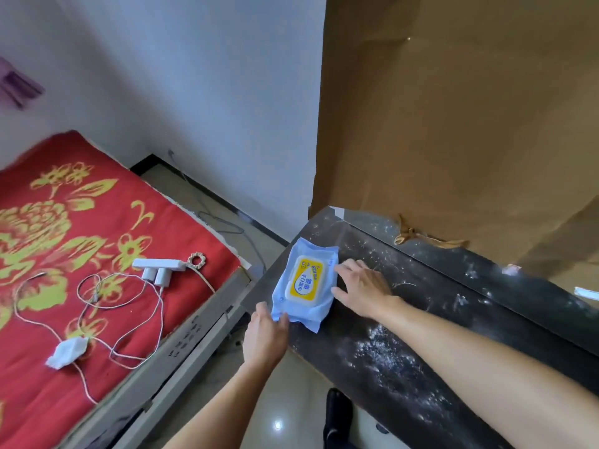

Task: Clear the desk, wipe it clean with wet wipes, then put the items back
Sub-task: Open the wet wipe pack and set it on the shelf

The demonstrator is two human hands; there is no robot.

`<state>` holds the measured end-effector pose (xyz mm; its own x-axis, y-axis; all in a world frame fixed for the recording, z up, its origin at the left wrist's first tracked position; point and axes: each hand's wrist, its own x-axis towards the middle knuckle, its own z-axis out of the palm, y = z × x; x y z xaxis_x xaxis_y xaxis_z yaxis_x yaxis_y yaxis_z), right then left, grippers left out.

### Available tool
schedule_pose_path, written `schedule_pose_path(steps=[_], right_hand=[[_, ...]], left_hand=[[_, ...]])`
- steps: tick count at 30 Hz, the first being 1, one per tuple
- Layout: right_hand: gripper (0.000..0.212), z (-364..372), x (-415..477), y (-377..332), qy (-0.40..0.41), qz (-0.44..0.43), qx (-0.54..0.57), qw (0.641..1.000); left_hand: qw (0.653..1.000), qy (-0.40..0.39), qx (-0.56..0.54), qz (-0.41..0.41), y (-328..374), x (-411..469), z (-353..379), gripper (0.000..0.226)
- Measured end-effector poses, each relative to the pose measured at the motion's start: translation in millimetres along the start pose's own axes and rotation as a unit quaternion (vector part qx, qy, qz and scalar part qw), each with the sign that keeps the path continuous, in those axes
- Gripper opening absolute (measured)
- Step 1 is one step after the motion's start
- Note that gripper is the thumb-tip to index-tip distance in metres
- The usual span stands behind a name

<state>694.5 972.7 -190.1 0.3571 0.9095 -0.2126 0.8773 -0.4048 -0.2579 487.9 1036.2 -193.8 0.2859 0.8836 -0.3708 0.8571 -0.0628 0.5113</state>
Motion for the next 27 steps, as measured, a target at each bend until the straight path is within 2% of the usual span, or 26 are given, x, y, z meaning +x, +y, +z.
schedule_pose_path(steps=[4,9,14,19,23,27], right_hand=[[0.063,8.8,47.4,-9.1,-0.025,0.008,0.01,1.0],[0.084,22.8,87.8,-14.8,-0.095,0.049,0.018,0.994],[0.08,30.9,92.6,-19.3,-0.082,0.094,0.025,0.992],[0.07,34.4,70.9,-18.7,-0.151,0.212,0.089,0.961],[0.073,45.0,28.8,-22.4,-0.157,0.294,0.188,0.924],[0.051,43.4,-18.1,-33.4,-0.06,0.347,0.335,0.874]], left_hand=[[0.995,-0.059,-0.035,-0.072,-0.7,24.6,12.8,0.036],[0.983,-0.118,-0.072,-0.119,-9.4,45.6,26.4,0.033],[0.965,-0.106,-0.163,-0.175,-10.0,59.6,27.4,0.025],[0.946,-0.115,-0.23,-0.197,-15.6,66.9,19.9,0.009],[0.953,-0.136,-0.229,-0.147,-21.2,64.1,5.2,0.01],[0.964,-0.157,-0.207,-0.056,-14.8,54.4,-12.5,0.021]])
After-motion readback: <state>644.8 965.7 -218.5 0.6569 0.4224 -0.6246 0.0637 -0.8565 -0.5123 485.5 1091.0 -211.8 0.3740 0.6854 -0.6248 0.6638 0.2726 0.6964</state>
